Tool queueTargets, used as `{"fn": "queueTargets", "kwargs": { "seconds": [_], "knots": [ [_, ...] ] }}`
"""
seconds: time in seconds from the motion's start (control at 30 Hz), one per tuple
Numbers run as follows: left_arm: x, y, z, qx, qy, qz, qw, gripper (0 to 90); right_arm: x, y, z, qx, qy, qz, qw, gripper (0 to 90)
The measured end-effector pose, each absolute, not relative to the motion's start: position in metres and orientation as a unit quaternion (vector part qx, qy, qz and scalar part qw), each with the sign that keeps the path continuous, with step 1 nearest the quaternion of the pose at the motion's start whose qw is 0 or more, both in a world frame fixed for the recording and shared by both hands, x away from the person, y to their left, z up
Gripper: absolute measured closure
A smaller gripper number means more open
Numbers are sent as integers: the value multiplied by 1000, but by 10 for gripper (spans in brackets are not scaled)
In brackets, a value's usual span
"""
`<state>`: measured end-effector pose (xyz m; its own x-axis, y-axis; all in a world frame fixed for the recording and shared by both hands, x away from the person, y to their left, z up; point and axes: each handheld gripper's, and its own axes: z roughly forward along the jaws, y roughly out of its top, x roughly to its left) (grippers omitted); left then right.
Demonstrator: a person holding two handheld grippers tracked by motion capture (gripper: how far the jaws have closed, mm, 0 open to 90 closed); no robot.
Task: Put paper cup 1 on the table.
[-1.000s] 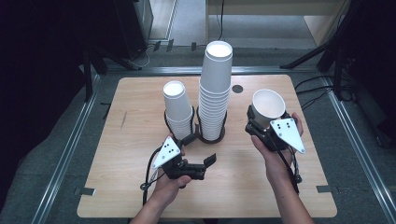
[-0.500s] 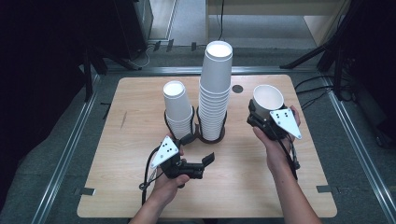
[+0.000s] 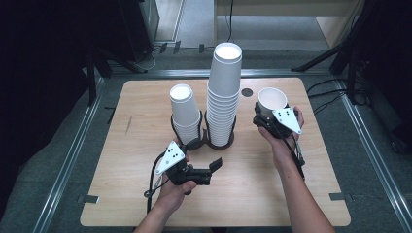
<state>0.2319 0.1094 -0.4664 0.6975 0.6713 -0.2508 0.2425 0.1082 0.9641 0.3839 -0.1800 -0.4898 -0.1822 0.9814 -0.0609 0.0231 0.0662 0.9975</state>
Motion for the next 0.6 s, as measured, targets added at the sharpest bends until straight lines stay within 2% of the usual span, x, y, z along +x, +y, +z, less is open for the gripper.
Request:
{"fn": "queueTargets", "kwargs": {
  "seconds": [0.3,0.6],
  "knots": [
    [231,111,-465,644,355,165,657,6,402,-177,-516,472,574,499,445,137],
    [232,114,-464,642,359,167,656,6,407,-174,-527,478,575,490,448,136]
  ]
}}
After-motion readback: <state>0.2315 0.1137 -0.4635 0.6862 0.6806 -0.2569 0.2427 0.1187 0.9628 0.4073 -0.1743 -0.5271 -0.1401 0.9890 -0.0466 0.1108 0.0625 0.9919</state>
